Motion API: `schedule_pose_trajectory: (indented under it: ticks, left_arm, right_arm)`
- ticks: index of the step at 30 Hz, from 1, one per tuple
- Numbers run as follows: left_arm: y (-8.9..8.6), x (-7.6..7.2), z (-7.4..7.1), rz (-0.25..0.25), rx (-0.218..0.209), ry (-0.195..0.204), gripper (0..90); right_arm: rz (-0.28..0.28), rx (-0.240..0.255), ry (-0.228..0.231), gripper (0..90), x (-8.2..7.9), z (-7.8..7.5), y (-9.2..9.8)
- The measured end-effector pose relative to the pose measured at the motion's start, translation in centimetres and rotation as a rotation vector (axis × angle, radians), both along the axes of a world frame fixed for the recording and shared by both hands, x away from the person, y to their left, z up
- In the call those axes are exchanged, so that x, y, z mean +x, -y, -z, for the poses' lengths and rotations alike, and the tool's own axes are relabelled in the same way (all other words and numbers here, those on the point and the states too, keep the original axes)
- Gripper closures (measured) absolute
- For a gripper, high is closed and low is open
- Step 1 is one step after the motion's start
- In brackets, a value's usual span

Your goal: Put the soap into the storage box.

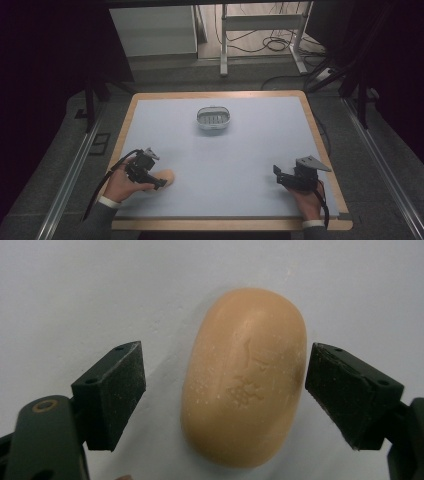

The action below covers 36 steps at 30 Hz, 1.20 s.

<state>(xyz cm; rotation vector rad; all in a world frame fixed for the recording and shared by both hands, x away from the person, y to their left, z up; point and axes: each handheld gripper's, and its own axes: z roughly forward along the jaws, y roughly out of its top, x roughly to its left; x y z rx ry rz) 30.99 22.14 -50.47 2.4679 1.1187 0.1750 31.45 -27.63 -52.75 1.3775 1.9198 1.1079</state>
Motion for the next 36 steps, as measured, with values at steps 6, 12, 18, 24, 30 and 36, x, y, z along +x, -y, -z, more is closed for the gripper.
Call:
schedule_pose_trajectory:
  ticks: [6, 12, 18, 24, 30, 36]
  left_arm:
    - [0.3, -0.2, 0.5, 0.009, 0.011, -0.004, 17.0]
    - [0.5, -0.3, 0.7, 0.02, 0.022, -0.018, 16.9]
    - [0.8, -0.2, 1.0, 0.028, 0.034, -0.026, 17.1]
    - [1.1, -0.1, 1.4, 0.028, 0.039, -0.021, 22.8]
    - [1.2, -0.1, 1.5, 0.024, 0.034, -0.017, 29.5]
    - [0.8, 0.1, 1.0, 0.02, 0.004, -0.012, 31.1]
  right_arm:
    - [0.003, -0.002, -0.001, 10.6, 0.0, 0.0, 0.0]
    - [0.004, -0.003, -0.003, 10.6, 0.0, 0.0, 0.0]
    - [0.005, -0.004, -0.003, 10.6, 0.0, 0.0, 0.0]
    - [0.004, -0.003, -0.003, 10.6, 0.0, 0.0, 0.0]
    - [0.005, -0.002, -0.003, 10.6, 0.0, 0.0, 0.0]
    - [0.009, 0.002, -0.003, 10.6, 0.0, 0.0, 0.0]
